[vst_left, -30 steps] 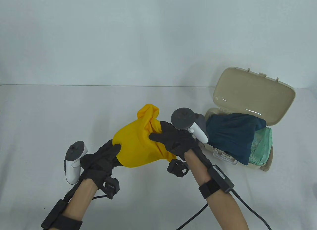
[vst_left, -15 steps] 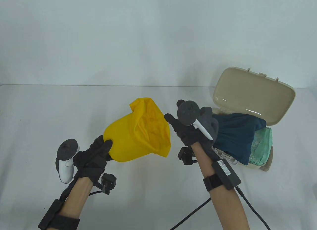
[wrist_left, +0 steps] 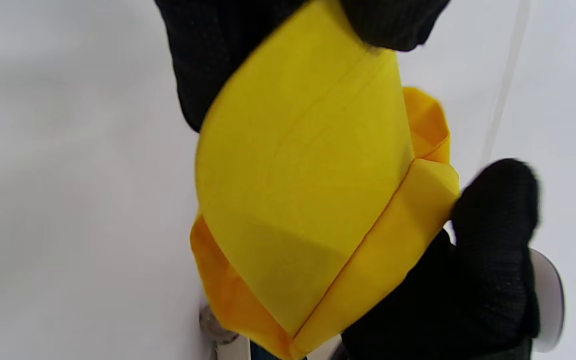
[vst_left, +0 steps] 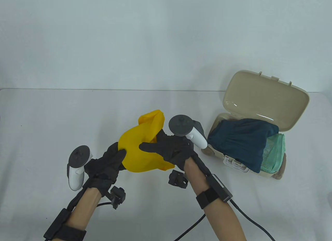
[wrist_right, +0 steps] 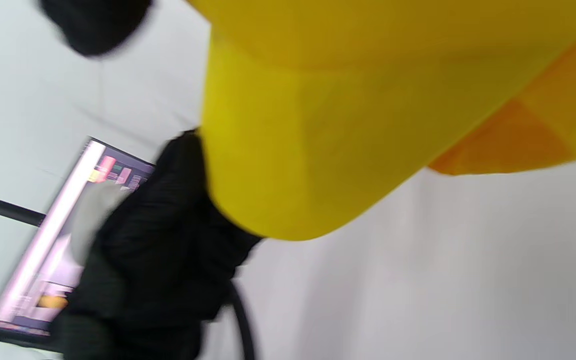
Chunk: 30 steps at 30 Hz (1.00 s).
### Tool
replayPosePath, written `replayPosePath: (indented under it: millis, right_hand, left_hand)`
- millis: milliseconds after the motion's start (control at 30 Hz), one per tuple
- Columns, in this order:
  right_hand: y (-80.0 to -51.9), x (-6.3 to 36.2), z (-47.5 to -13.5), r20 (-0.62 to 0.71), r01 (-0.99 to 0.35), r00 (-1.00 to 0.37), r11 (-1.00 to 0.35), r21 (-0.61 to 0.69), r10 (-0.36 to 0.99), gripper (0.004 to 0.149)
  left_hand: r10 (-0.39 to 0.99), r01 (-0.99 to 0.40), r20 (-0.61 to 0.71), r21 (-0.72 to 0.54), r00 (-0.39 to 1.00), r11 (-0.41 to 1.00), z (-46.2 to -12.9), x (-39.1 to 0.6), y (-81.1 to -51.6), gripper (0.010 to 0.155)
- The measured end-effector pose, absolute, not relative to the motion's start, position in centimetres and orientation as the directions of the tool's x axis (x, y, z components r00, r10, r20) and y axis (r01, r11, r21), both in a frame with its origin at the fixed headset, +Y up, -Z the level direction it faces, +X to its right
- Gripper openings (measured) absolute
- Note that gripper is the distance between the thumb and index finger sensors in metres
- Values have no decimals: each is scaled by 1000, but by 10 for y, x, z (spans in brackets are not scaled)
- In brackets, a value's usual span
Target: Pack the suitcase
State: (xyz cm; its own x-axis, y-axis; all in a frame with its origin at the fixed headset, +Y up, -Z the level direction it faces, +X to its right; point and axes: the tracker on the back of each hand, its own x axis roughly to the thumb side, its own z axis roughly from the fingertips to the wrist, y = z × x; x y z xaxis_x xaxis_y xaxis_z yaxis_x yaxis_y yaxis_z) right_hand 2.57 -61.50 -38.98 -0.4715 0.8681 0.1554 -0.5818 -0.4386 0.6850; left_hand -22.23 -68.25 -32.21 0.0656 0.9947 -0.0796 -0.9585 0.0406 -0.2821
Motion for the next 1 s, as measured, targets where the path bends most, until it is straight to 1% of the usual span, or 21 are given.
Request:
replayPosePath:
  millis: [33,100,133,200,300,433,467,500,533,567,633,667,800,867,933,1000]
  right_hand:
    - [-615,25,-389,146,-609,-466,-436,662,873,96]
    - [-615,27,-389,139,-633,-479,-450,629,867,76]
    - [-614,28,-388,139,-643,-472,-448,621,871,68]
    - [-612,33,-387,136,-647,-465,-441,622,875,60]
    - [-601,45,-385,149,-661,-470,-459,594,870,58]
    - [-577,76,-386,140,-718,-456,-456,526,879,58]
    - [-570,88,-387,130,-739,-453,-453,500,882,59]
    - [-566,96,-388,121,-753,-450,-449,482,885,59]
    - [-560,112,-390,107,-774,-448,-444,451,888,59]
    - [-557,122,-392,97,-786,-450,-445,429,888,58]
    - [-551,153,-396,61,-817,-469,-459,349,881,58]
    - [-550,164,-398,45,-827,-472,-460,322,880,58]
    - [-555,224,-405,-62,-883,-447,-429,193,892,59]
    - [-562,242,-407,-100,-892,-442,-426,150,892,59]
    - [-574,262,-409,-151,-895,-445,-433,105,883,59]
    - [-592,281,-409,-205,-901,-433,-428,69,878,58]
  left_hand:
    - [995,-954,-92,-299,48,18,-323,-222,-684,54]
    - [993,-949,-101,-315,56,22,-323,-220,-687,54]
    - [992,-946,-105,-322,67,30,-323,-219,-688,55]
    - [992,-942,-91,-330,93,58,-322,-214,-685,57]
    - [984,-929,-23,-333,177,160,-321,-210,-674,62]
    - [923,-882,123,-275,364,384,-317,-206,-645,72]
    - [882,-850,169,-241,439,469,-316,-206,-636,74]
    - [849,-823,197,-218,490,525,-315,-207,-631,76]
    - [784,-769,238,-175,573,615,-314,-208,-624,77]
    - [737,-729,263,-149,623,669,-313,-208,-620,77]
    - [598,-602,318,-97,736,793,-309,-212,-615,78]
    - [556,-562,322,-83,766,823,-308,-213,-615,79]
    - [309,-324,319,-5,896,946,-301,-223,-624,82]
    - [239,-258,315,18,919,966,-299,-226,-631,84]
    - [203,-222,306,26,930,975,-297,-229,-640,85]
    - [214,-232,303,22,928,973,-295,-231,-651,86]
